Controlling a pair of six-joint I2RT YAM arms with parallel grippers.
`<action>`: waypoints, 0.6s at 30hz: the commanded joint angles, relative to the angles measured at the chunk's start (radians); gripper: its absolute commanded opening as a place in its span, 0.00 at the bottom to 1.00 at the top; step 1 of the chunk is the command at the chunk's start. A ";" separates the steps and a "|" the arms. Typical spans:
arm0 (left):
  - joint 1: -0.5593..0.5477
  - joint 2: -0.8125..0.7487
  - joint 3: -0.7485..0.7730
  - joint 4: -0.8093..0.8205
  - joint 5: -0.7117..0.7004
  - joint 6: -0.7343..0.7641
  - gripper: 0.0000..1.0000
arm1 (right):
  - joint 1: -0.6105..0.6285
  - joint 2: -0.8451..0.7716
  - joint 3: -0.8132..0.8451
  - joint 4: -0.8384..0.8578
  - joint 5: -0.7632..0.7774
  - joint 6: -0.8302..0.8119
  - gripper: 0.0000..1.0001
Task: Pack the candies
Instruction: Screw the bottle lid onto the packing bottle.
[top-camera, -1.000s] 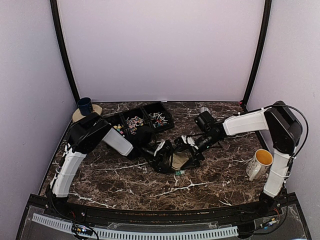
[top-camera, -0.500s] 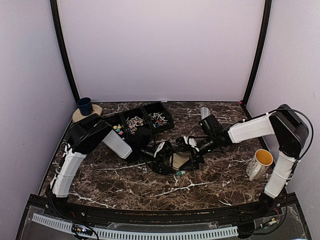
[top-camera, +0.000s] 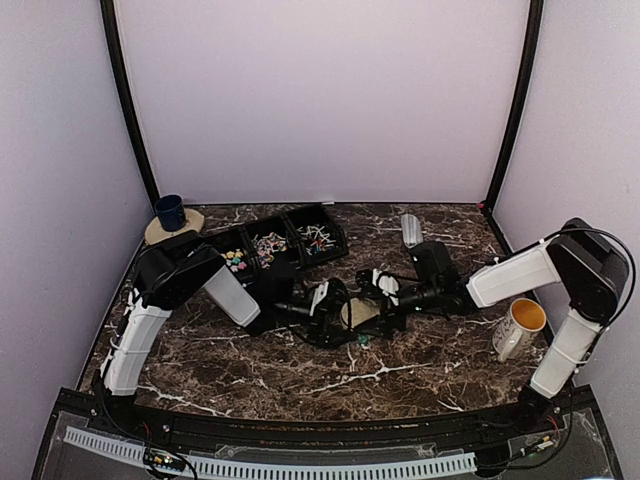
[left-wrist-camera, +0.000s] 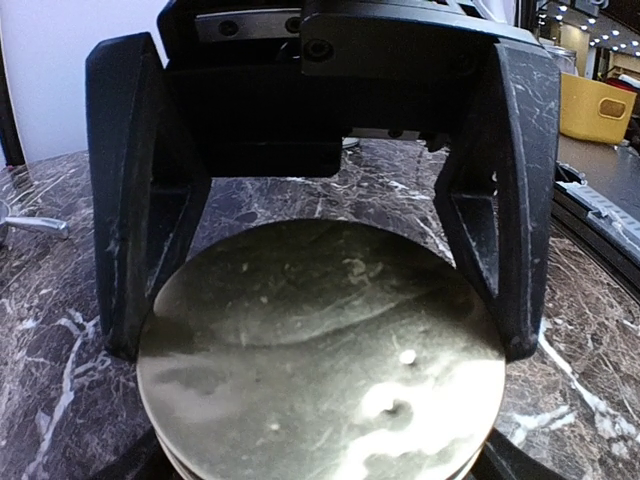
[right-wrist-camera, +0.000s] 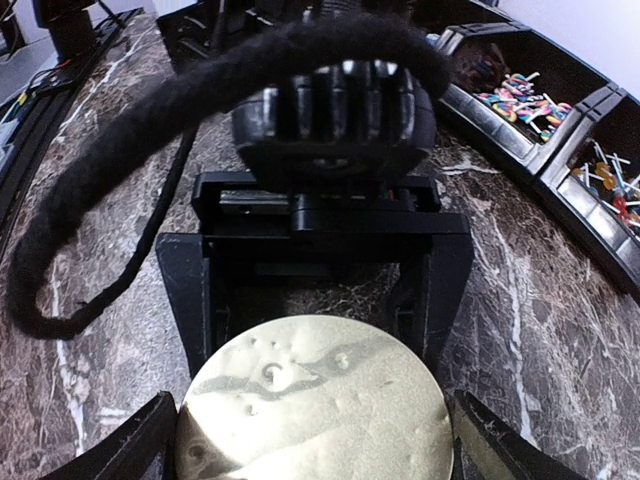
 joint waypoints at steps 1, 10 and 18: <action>0.014 0.041 -0.071 -0.173 -0.255 -0.165 0.79 | 0.064 0.022 -0.067 0.152 0.143 0.130 0.86; 0.010 0.026 -0.080 -0.177 -0.438 -0.240 0.79 | 0.138 0.054 -0.124 0.379 0.399 0.308 0.88; -0.010 0.027 -0.059 -0.212 -0.498 -0.231 0.80 | 0.209 0.113 -0.075 0.420 0.591 0.411 0.90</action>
